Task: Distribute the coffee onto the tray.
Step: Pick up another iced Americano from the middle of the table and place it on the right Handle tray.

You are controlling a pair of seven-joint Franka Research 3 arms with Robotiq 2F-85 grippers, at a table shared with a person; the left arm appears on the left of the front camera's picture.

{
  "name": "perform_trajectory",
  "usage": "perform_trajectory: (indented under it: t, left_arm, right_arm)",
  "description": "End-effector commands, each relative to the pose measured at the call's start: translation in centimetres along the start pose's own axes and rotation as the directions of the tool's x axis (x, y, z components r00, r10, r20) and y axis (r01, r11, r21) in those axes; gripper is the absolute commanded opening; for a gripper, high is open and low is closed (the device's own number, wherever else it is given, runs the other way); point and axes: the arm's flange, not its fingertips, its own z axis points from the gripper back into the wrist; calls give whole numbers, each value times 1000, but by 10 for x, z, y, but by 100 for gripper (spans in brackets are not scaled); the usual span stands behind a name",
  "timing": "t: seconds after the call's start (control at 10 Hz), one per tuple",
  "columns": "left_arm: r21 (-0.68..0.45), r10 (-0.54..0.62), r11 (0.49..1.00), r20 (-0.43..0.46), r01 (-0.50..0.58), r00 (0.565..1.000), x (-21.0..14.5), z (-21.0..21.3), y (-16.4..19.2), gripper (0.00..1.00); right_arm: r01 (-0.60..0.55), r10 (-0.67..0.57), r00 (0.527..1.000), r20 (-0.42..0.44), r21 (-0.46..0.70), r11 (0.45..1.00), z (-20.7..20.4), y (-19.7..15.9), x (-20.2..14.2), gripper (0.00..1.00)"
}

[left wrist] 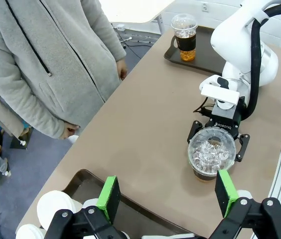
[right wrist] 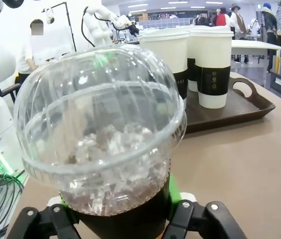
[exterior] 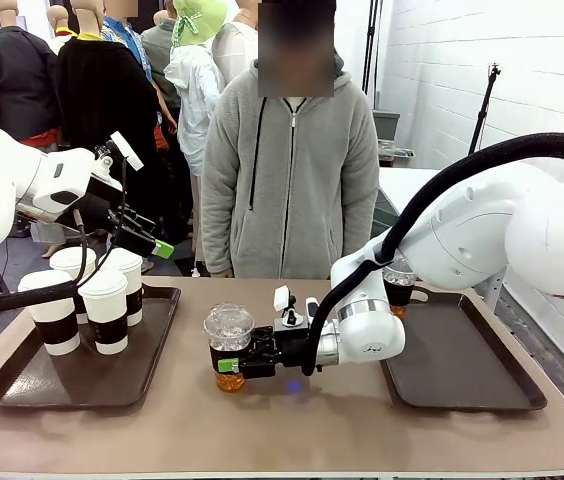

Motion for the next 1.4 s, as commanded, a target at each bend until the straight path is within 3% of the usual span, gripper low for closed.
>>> perform_trajectory:
  t: [0.0,0.3,0.4,0.6,0.8,1.0,1.3]
  left_arm:
    - [-9,2,1000,2,-2,1000,-2,-1,2,100]
    - [-9,2,1000,2,-2,1000,-2,-1,2,100]
    - [-9,2,1000,2,-2,1000,-2,-1,2,100]
    - [-9,2,1000,2,-2,1000,-2,-1,2,100]
    - [-9,2,1000,2,-2,1000,-2,-1,2,100]
    - [-9,2,1000,2,-2,1000,-2,-1,2,100]
    - [-9,2,1000,2,-2,1000,-2,-1,2,100]
  right_arm:
    - [18,-16,999,48,-39,999,0,0,-1,62]
    - [18,-16,998,67,-39,999,13,2,11,62]
    - [8,-5,999,51,-48,999,30,5,36,62]
    - [-8,9,1000,11,-94,996,93,9,86,62]
    - [2,-6,999,-50,-65,998,158,13,115,62]
    - [-8,5,998,-60,-53,999,205,17,120,62]
    - [-19,21,1000,9,-133,991,267,24,105,62]
